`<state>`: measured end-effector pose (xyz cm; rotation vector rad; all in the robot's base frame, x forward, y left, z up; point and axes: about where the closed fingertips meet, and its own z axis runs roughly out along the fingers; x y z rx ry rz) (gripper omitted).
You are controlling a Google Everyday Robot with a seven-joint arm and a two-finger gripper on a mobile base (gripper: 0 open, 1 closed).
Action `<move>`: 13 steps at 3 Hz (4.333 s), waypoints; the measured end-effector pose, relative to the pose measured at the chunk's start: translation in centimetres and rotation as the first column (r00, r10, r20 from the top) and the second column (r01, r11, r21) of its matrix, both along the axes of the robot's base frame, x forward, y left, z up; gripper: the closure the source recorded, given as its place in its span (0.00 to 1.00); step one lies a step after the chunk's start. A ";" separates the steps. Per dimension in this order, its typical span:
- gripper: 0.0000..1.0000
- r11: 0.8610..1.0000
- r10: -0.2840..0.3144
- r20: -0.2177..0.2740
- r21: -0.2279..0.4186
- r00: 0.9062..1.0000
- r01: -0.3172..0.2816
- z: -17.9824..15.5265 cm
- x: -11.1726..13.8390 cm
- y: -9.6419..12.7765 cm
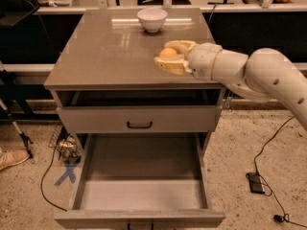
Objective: Pick orange from middle drawer and place on counter
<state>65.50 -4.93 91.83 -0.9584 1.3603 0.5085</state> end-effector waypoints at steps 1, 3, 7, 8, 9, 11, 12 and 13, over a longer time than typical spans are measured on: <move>1.00 0.999 -0.054 -0.083 -0.002 0.995 0.054 -0.3 4.0 0.8; 1.00 0.981 -0.194 -0.209 -0.039 0.959 0.190 -2.4 11.1 2.7; 0.37 0.972 -0.232 -0.269 -0.023 0.935 0.235 -5.5 18.9 5.5; 0.14 0.973 -0.227 -0.266 -0.011 0.937 0.232 -5.8 19.1 5.7; 0.00 0.972 -0.225 -0.264 0.001 0.938 0.233 -5.9 19.1 5.7; 0.00 0.952 -0.281 -0.238 0.050 0.930 0.300 -4.5 17.6 2.2; 0.00 0.903 -0.394 -0.209 0.094 0.895 0.419 -2.9 14.4 -3.9; 0.00 0.854 -0.472 -0.196 0.142 0.860 0.501 -2.3 12.0 -8.3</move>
Offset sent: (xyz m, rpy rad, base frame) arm 0.1239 0.0250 -0.0238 -0.0303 0.2579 -0.2326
